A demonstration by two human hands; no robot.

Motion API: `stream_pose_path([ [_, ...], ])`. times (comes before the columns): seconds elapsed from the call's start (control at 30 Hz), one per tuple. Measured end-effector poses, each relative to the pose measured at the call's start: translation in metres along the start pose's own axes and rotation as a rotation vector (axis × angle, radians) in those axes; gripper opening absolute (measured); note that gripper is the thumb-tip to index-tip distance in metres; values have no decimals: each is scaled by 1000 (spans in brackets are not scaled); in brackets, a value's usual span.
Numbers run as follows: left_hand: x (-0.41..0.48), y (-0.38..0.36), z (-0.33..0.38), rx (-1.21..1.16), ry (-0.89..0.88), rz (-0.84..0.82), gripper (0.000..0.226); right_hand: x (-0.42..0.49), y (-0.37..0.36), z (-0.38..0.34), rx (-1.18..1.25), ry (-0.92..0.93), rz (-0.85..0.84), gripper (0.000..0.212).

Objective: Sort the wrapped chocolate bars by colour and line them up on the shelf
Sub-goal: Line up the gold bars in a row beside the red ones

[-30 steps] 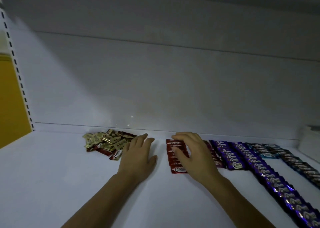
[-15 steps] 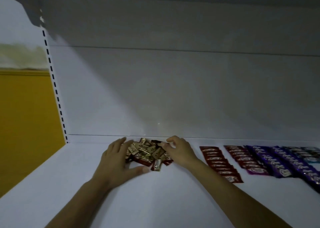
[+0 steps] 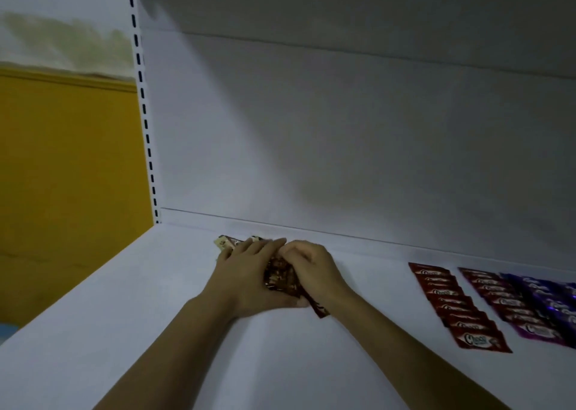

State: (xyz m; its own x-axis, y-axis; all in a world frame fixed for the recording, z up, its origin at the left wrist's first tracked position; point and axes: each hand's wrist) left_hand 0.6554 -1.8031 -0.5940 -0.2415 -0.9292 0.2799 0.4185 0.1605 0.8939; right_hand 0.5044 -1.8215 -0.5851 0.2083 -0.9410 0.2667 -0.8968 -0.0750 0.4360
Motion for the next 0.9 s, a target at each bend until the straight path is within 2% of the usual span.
stream_pose_path([
  [0.13, -1, 2, 0, 111, -20, 62, 77, 2, 6, 3, 239, -96, 209, 17],
  [0.23, -2, 6, 1, 126, -45, 86, 55, 4, 8, 4, 344, -164, 276, 20],
  [0.37, -3, 13, 1, 60, -87, 126, 38, 7, 10, 6, 392, -174, 314, 24],
  [0.47, -4, 14, 1, 14, -38, 185, 34, 7, 11, 8, 373, -167, 308, 25],
  [0.53, -5, 15, 3, -81, 28, 234, 29, 6, 11, 7, 352, -158, 288, 27],
  [0.67, -5, 17, 6, -485, 195, 310, 31, 3, 11, 4, 316, -138, 288, 27],
  [0.73, -5, 19, 6, -646, 213, 353, 33, 0, 13, 3, 181, -97, 220, 30],
  [0.8, -5, 23, 9, -761, 206, 396, 31, -5, 17, 4, -148, 10, 38, 39],
  [0.9, -3, 26, 12, -911, 210, 423, 30, -11, 16, 10, -542, 81, -235, 71],
])
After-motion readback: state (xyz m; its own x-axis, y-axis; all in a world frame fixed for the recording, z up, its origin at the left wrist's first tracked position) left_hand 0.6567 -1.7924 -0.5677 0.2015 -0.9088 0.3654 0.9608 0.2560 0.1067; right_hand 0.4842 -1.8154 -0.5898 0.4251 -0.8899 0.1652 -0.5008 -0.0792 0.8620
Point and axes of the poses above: each hand's wrist, its own x-axis towards the middle knuckle, its own y-axis out of the back of the hand, z = x × y
